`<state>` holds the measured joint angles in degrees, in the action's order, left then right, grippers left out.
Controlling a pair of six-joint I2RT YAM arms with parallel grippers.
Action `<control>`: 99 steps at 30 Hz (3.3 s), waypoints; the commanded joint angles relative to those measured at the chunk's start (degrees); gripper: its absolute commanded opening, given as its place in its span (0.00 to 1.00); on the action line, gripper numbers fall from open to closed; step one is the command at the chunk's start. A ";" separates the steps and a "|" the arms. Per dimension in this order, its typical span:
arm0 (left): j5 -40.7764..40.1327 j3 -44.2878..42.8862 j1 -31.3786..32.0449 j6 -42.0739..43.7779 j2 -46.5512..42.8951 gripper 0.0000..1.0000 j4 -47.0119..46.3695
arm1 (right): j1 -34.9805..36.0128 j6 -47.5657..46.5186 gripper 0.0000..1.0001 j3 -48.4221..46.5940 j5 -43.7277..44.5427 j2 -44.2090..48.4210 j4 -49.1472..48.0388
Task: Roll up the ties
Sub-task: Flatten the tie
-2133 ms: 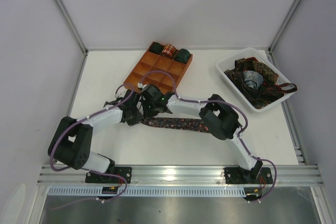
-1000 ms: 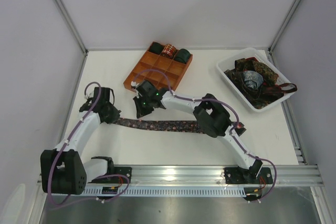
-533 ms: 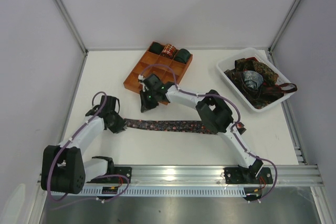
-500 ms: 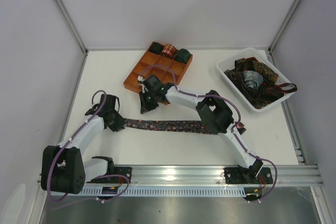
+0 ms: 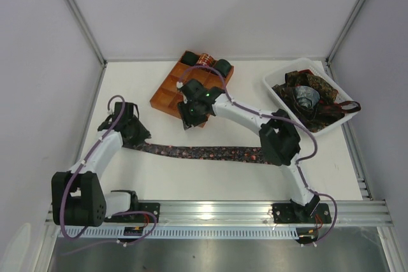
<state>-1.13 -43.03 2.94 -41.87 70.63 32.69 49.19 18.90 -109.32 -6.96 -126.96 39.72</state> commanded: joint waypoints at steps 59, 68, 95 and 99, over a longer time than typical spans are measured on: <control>31.69 -10.68 -19.02 19.54 10.12 0.69 4.07 | -32.85 6.69 0.12 59.06 -5.16 43.90 2.81; 40.14 -10.15 -19.02 25.95 20.15 0.62 0.28 | -19.76 6.93 0.45 45.00 -22.56 34.89 -11.85; 36.99 -12.87 -17.35 32.20 31.41 0.55 -1.66 | -2.08 35.07 0.00 20.28 -17.82 5.06 -31.11; 36.72 -12.17 -16.30 32.29 31.50 0.51 -1.31 | -1.38 34.81 0.00 19.32 -17.47 3.38 -30.85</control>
<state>37.06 -54.76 -14.52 -12.78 101.06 32.53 47.53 52.93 -87.26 -26.13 -121.86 10.00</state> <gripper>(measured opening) 0.522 0.010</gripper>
